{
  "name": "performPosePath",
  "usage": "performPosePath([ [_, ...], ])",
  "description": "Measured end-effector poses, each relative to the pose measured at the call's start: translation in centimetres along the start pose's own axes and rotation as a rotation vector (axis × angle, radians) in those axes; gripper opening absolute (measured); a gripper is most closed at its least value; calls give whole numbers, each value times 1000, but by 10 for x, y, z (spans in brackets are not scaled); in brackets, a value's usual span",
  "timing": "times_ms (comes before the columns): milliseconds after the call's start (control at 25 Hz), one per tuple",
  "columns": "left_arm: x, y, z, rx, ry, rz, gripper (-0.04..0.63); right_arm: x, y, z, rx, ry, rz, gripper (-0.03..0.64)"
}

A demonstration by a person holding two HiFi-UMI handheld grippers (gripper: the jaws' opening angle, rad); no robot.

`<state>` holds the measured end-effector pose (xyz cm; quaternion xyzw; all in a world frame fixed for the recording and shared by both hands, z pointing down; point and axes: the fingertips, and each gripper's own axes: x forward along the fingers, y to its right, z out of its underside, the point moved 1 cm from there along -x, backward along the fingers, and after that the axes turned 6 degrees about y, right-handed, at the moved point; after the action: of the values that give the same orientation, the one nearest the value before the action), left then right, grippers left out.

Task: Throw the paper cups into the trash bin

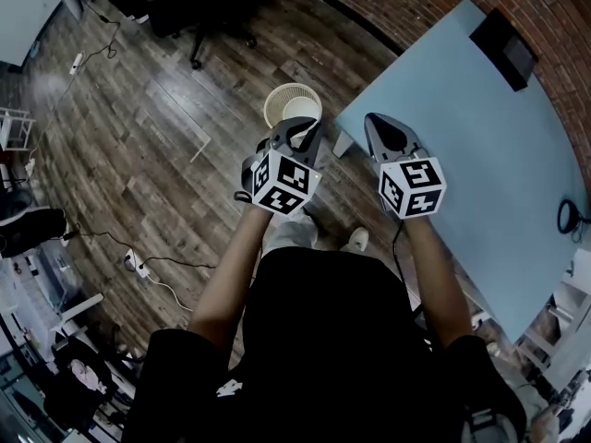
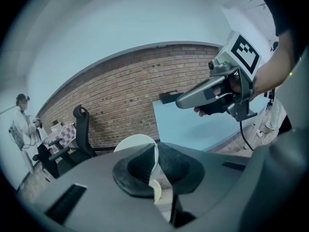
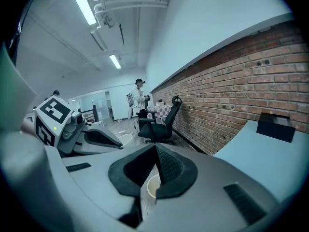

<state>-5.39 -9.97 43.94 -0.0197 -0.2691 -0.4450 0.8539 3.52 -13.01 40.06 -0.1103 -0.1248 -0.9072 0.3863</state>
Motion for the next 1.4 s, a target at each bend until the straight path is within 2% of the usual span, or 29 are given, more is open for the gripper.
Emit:
performPosePath([
  [560, -22, -82, 32, -50, 10, 9, 31, 80, -38, -25, -7, -18, 19, 5],
  [960, -22, -112, 57, -81, 9, 19, 29, 125, -53, -29, 14, -7, 23, 5],
  [1400, -2, -136, 59, -96, -8, -5, 30, 161, -43, -40, 10, -3, -19, 5],
])
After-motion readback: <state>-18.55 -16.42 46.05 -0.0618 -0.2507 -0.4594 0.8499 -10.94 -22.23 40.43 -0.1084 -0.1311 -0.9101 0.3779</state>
